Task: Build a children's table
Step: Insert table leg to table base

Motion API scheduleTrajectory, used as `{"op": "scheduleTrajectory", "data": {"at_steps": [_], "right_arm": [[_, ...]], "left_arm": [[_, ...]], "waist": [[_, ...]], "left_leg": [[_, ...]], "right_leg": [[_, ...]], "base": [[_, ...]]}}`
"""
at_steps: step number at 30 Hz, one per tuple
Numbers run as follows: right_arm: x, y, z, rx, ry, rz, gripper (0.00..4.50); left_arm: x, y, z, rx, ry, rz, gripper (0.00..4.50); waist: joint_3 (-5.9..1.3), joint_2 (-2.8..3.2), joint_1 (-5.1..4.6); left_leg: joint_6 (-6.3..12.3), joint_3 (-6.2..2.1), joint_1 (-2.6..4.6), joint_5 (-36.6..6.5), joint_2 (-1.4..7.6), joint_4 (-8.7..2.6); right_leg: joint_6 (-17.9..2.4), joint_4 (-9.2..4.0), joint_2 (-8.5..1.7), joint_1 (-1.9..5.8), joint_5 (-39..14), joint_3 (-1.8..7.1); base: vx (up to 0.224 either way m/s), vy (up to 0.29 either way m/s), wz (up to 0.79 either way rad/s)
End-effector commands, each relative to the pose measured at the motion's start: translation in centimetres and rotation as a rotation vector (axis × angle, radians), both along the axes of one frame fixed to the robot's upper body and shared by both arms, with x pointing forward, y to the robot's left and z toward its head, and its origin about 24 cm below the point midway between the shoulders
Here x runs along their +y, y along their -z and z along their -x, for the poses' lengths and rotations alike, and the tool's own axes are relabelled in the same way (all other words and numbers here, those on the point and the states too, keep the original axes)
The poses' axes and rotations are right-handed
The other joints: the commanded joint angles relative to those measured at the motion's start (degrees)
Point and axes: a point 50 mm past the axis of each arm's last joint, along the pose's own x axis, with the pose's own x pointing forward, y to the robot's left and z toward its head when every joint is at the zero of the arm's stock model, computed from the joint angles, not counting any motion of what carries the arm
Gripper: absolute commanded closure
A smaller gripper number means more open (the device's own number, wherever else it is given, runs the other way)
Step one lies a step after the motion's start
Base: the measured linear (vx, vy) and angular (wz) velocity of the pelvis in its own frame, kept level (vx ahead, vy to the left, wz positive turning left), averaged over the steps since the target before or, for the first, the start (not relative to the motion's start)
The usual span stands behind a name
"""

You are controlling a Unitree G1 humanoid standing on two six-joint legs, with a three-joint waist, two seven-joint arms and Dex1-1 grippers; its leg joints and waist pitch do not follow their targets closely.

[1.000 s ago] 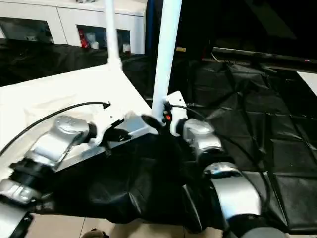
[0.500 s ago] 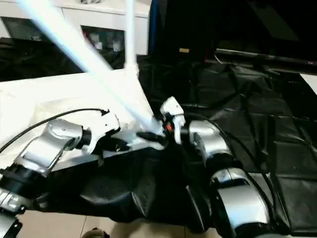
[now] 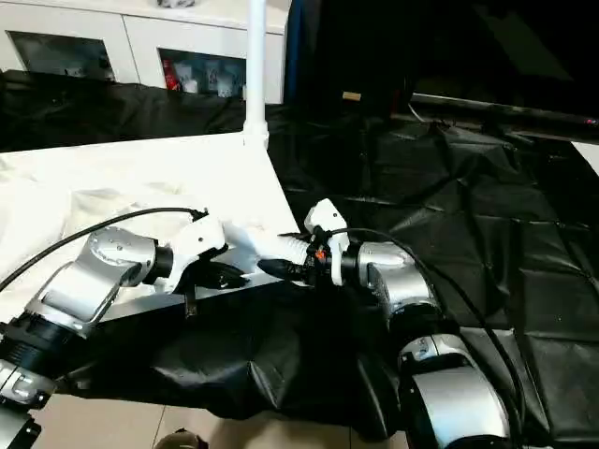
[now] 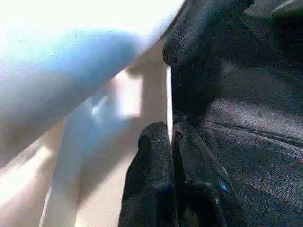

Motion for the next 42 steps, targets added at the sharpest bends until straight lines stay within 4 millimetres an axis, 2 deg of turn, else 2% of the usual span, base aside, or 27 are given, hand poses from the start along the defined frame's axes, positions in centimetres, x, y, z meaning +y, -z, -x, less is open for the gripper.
{"op": "scheduleTrajectory", "data": {"at_steps": [1,5,6,8,10,11,13,14,15,16,18,19,20,21,23,24,25,26,29,32,33,34,36,40,42], "right_arm": [[-0.1,-0.3,0.0,-0.008,0.026,-0.043,1.76],[0.0,-0.8,-0.2,-0.012,0.047,-0.089,1.76],[0.0,-1.0,-0.2,-0.012,0.056,-0.109,1.76],[0.0,-1.3,-0.3,-0.007,0.071,-0.149,1.76],[0.0,-1.5,-0.3,-0.005,0.082,-0.174,1.76],[-0.1,-1.6,-0.3,-0.002,0.094,-0.197,1.76],[-0.1,-1.7,-0.3,0.0,0.104,-0.214,1.76],[0.0,-2.0,-0.3,0.005,0.125,-0.262,1.76],[0.0,-2.0,-0.3,0.006,0.127,-0.266,1.76],[0.0,-2.1,-0.3,0.007,0.134,-0.286,1.76],[0.0,-2.4,-0.2,0.006,0.155,-0.319,1.76],[0.0,-2.4,-0.2,0.006,0.155,-0.319,1.76],[0.1,-2.7,-0.2,0.006,0.173,-0.351,1.76],[0.1,-3.0,-0.2,0.008,0.18,-0.373,1.76],[0.2,-3.1,-0.1,0.009,0.182,-0.387,1.76],[0.3,-3.6,-0.1,0.013,0.187,-0.431,1.76],[0.3,-3.6,-0.1,0.013,0.187,-0.431,1.76],[0.5,-4.0,-0.1,0.018,0.186,-0.462,1.76],[0.7,-4.5,0.0,0.029,0.176,-0.502,1.76],[1.2,-5.2,0.4,0.069,0.136,-0.58,1.76],[1.5,-5.3,0.6,0.082,0.111,-0.591,1.76],[1.6,-5.3,0.8,0.084,0.102,-0.585,1.76],[1.8,-5.2,0.9,0.085,0.094,-0.579,1.76],[2.2,-5.5,1.1,0.098,0.084,-0.604,1.76],[2.5,-5.8,1.4,0.113,0.063,-0.627,1.76]], "left_arm": [[-0.7,-1.4,0.0,-0.078,0.034,0.063,4.5],[-0.6,-2.2,0.0,-0.1,0.0,0.156,4.5],[-0.6,-2.5,0.3,-0.076,0.001,0.198,4.05],[-0.4,-3.2,1.1,-0.018,0.019,0.277,4.05],[-0.2,-3.6,1.7,0.031,0.039,0.327,3.84],[0.2,-3.8,2.3,0.073,0.052,0.346,3.74],[0.5,-3.9,2.6,0.098,0.057,0.359,3.57],[1.2,-3.9,2.4,0.108,-0.005,0.391,3.49],[1.3,-3.9,2.3,0.11,-0.018,0.395,3.29],[1.8,-3.8,2.0,0.123,-0.084,0.415,3.29],[2.4,-3.8,1.2,0.149,-0.232,0.477,3.16],[2.4,-3.8,1.2,0.149,-0.232,0.477,3.08],[2.6,-4.0,0.5,0.167,-0.344,0.558,2.85],[2.6,-4.2,0.0,0.178,-0.409,0.626,2.85],[2.6,-4.3,-0.3,0.187,-0.447,0.669,2.75],[2.4,-4.9,-1.0,0.19,-0.505,0.807,2.75],[2.4,-4.9,-1.0,0.19,-0.505,0.807,2.65],[2.0,-5.4,-1.2,0.179,-0.491,0.895,2.51],[1.4,-6.1,-1.4,0.178,-0.456,0.997,2.35],[0.3,-6.6,-1.6,0.168,-0.411,1.079,2.05],[-0.3,-7.2,-1.6,0.188,-0.383,1.157,2.02],[-0.5,-7.5,-1.7,0.206,-0.377,1.197,1.96],[-0.8,-8.0,-1.7,0.24,-0.357,1.259,1.87],[-1.5,-7.4,-2.4,0.257,-0.421,1.233,1.52],[-1.7,-6.9,-2.8,0.266,-0.467,1.238,1.22]], "waist": [[-4.16,0.57,-0.32],[-4.24,0.48,-0.29],[-4.22,0.29,-0.3],[-4.37,0.44,-0.18],[-4.23,0.36,-0.13],[-4.12,0.39,-0.1],[-3.97,0.08,-0.17],[-3.79,0.39,-0.29],[-3.74,0.53,-0.31],[-3.83,0.53,-0.43],[-3.82,0.57,-0.6],[-3.81,0.64,-0.6],[-3.87,0.64,-0.47],[-3.93,0.61,-0.45],[-3.97,0.57,-0.34],[-3.91,0.54,-0.29],[-3.97,0.54,-0.25],[-4.01,0.54,-0.14],[-4.1,0.38,-0.09],[-4.02,0.63,-0.14],[-4.12,0.48,-0.03],[-4.14,0.62,0.06],[-4.02,0.43,0.0],[-3.85,0.52,0.01],[-3.92,0.46,0.01]], "left_leg": [[2.95,0.55,0.66,-6.9,0.38,-2.82],[3.29,0.56,0.53,-6.2,0.38,-2.71],[3.31,0.58,0.55,-6.2,0.4,-2.76],[3.28,0.55,0.6,-5.2,0.48,-2.65],[3.46,0.7,0.59,-4.7,0.44,-2.63],[3.32,0.75,0.67,-5.3,0.43,-2.64],[3.28,0.83,0.62,-6.3,0.34,-2.78],[2.89,0.79,0.7,-7.9,0.4,-2.95],[2.25,0.76,0.79,-8.7,0.36,-3.0],[1.75,0.73,0.84,-9.1,0.39,-3.05],[1.27,0.7,0.82,-9.2,0.32,-3.08],[1.13,0.67,0.92,-9.3,0.31,-3.09],[1.15,0.62,0.98,-9.6,0.31,-3.06],[1.0,0.61,0.88,-9.1,0.31,-3.0],[1.28,0.56,0.8,-8.9,0.22,-2.95],[1.34,0.62,0.73,-9.0,0.12,-2.92],[1.34,0.61,0.84,-9.1,0.19,-2.89],[1.48,0.51,0.69,-8.6,0.17,-2.87],[1.92,0.47,0.58,-7.4,0.1,-2.82],[2.4,0.54,0.63,-7.1,0.01,-2.81],[2.5,0.53,0.6,-6.9,0.12,-2.74],[2.4,0.5,0.63,-6.9,0.12,-2.72],[2.03,0.55,0.6,-7.7,0.09,-2.81],[1.43,0.48,0.72,-9.7,0.1,-2.99],[1.28,0.41,0.68,-8.9,0.12,-2.98]], "right_leg": [[-14.3,-3.7,-2.73,3.66,3.8,3.03],[-14.4,-3.51,-2.8,3.73,5.2,3.04],[-14.4,-3.53,-2.78,3.69,4.8,2.99],[-15.0,-3.23,-2.79,3.67,5.9,2.99],[-16.2,-3.19,-2.6,3.54,7.3,2.91],[-16.2,-3.23,-2.56,3.47,6.8,2.91],[-15.6,-3.37,-2.47,3.55,4.7,2.92],[-14.7,-3.69,-2.48,3.41,2.0,2.93],[-14.1,-3.86,-2.54,3.42,0.5,3.02],[-13.5,-3.93,-2.57,3.47,-0.5,3.05],[-13.0,-4.01,-2.53,3.47,-0.5,3.1],[-13.0,-4.02,-2.51,3.42,-0.6,3.11],[-12.9,-4.15,-2.68,3.41,-1.0,3.11],[-13.3,-4.06,-2.55,3.52,0.2,3.11],[-13.4,-4.08,-2.55,3.59,0.6,3.02],[-13.3,-4.23,-2.53,3.63,0.3,3.06],[-13.5,-4.22,-2.56,3.59,0.4,3.06],[-13.6,-4.19,-2.65,3.75,1.1,3.05],[-13.2,-4.07,-2.55,3.83,2.7,3.0],[-13.0,-4.21,-2.44,3.88,3.2,3.01],[-13.1,-4.15,-2.6,3.94,3.7,3.03],[-13.3,-4.16,-2.59,3.9,4.1,2.98],[-13.2,-4.25,-2.53,3.87,3.2,2.92],[-11.6,-4.78,-2.63,3.83,-1.3,2.96],[-10.9,-4.76,-2.57,3.92,-0.8,2.98]], "base": [[0.0,0.0,0.0],[0.0,0.0,0.0],[0.0,0.0,0.0],[0.0,0.0,0.0],[0.0,0.0,0.0],[0.0,0.0,0.0],[0.0,0.0,0.0],[0.0,0.0,0.0],[0.0,0.0,0.0],[0.0,0.0,0.0],[0.0,0.0,0.0],[0.0,0.0,0.0],[0.0,0.0,0.0],[0.0,0.0,0.0],[0.0,0.0,0.0],[0.0,0.0,0.0],[0.0,0.0,0.0],[0.0,0.0,0.0],[0.0,0.0,0.0],[0.0,0.0,0.0],[0.0,0.0,0.0],[0.0,0.0,0.0],[0.0,0.0,0.0],[0.0,0.0,0.0],[0.0,0.0,0.0]]}}
